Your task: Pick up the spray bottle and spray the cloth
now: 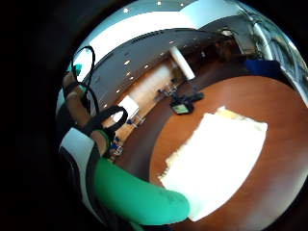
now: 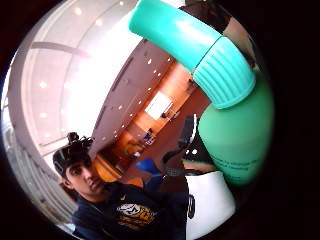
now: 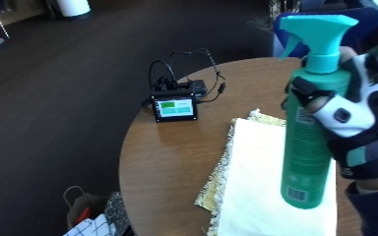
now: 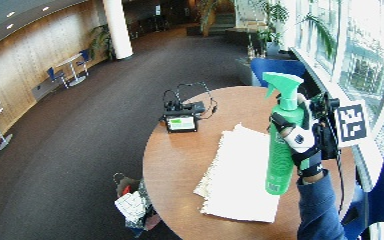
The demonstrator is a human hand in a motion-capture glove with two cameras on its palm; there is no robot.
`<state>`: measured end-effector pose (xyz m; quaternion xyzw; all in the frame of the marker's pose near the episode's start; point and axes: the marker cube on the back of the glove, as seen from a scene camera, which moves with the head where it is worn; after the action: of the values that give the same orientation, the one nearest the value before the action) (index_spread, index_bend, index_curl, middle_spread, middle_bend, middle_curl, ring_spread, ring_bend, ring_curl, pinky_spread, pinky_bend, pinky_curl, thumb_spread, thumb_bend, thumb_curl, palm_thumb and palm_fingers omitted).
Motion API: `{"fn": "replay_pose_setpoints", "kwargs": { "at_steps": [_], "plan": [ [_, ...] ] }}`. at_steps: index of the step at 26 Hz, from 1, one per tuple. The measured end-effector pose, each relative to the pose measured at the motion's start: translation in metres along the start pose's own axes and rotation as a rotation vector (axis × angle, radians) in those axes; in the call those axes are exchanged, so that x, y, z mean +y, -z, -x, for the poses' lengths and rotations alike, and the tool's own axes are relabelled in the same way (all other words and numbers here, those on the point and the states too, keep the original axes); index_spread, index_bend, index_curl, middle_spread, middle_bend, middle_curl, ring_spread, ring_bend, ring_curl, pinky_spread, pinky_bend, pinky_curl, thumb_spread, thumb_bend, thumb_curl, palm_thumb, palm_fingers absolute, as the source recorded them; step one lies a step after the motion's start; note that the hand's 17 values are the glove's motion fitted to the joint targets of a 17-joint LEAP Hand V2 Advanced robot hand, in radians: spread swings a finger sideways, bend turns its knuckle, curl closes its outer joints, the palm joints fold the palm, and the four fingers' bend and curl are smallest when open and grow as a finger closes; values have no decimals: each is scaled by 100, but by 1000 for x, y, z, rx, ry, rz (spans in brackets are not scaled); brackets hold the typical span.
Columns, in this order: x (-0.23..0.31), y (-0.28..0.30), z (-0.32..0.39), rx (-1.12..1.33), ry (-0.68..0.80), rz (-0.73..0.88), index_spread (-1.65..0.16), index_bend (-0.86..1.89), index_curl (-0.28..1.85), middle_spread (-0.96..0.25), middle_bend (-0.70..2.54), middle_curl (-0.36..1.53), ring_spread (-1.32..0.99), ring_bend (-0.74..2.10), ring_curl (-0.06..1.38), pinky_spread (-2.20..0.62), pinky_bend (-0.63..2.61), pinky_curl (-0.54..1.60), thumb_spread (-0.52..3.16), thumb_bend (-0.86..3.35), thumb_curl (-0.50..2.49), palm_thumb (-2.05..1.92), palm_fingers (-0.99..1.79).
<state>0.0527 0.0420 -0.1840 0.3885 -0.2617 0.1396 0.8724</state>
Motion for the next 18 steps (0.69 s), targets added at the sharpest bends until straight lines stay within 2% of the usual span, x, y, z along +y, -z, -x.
{"fn": "replay_pose_setpoints", "kwargs": {
  "at_steps": [8, 18],
  "plan": [
    [-3, -85, -6, -97, 57, 17, -27, 8, 21, -15, 43, 52, -21, 78, 44, -28, 66, 39, 81, -2, 61, 83, 116],
    [3, -68, -113, -44, -146, -60, -30, 8, 21, -14, 38, 50, -20, 62, 40, -22, 61, 38, 97, -1, 56, 86, 106]
  ]
}}
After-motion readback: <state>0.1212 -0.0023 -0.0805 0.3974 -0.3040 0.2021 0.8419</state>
